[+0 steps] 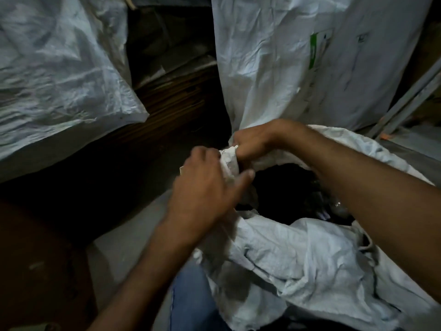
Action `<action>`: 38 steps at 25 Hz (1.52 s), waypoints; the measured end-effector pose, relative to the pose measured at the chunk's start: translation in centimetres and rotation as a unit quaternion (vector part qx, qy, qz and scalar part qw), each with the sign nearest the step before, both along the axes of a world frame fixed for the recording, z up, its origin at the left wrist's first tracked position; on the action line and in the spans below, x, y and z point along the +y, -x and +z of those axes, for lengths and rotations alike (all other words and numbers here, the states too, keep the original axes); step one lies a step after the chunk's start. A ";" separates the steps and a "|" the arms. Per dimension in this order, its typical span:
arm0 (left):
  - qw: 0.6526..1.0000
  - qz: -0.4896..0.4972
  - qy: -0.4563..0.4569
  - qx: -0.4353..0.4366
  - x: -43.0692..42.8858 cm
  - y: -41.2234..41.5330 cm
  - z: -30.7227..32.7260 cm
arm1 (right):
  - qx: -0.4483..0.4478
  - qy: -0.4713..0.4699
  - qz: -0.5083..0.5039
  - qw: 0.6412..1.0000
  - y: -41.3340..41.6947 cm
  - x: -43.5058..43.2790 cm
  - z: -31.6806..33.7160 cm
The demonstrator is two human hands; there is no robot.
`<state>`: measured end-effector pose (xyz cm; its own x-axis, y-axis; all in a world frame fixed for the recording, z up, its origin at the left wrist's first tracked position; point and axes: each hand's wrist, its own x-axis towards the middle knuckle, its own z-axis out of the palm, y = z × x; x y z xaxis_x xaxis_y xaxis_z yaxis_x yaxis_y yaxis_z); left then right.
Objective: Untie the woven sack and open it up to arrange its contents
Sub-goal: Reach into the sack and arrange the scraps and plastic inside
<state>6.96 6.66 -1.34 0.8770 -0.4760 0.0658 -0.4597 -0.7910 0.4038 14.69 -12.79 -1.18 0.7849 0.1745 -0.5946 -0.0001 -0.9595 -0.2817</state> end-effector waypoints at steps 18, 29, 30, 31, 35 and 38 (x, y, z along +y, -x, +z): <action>0.785 0.135 0.271 0.540 3.2 -5.3 -5.4 | -0.308 0.102 0.123 0.938 3.2 -1.0 -4.0; 0.979 -0.066 -0.165 0.102 -4.3 -6.9 -4.5 | -0.048 0.047 0.018 0.998 -0.9 -2.7 -3.7; 0.978 -0.066 -0.146 0.135 -4.2 -7.9 -5.1 | -0.153 0.066 0.020 0.986 0.6 -3.1 -4.1; 0.972 -0.065 -0.108 0.197 -3.8 -8.9 -5.6 | -0.270 0.085 0.026 0.959 2.4 -3.7 -4.9; 0.866 -0.037 0.177 0.466 -1.2 -10.8 -7.0 | -0.398 0.241 0.069 0.882 7.3 -6.7 -8.5; 0.843 -0.036 0.187 0.503 -0.1 -10.9 -7.7 | -0.386 0.176 -0.010 0.905 4.8 -7.3 -7.7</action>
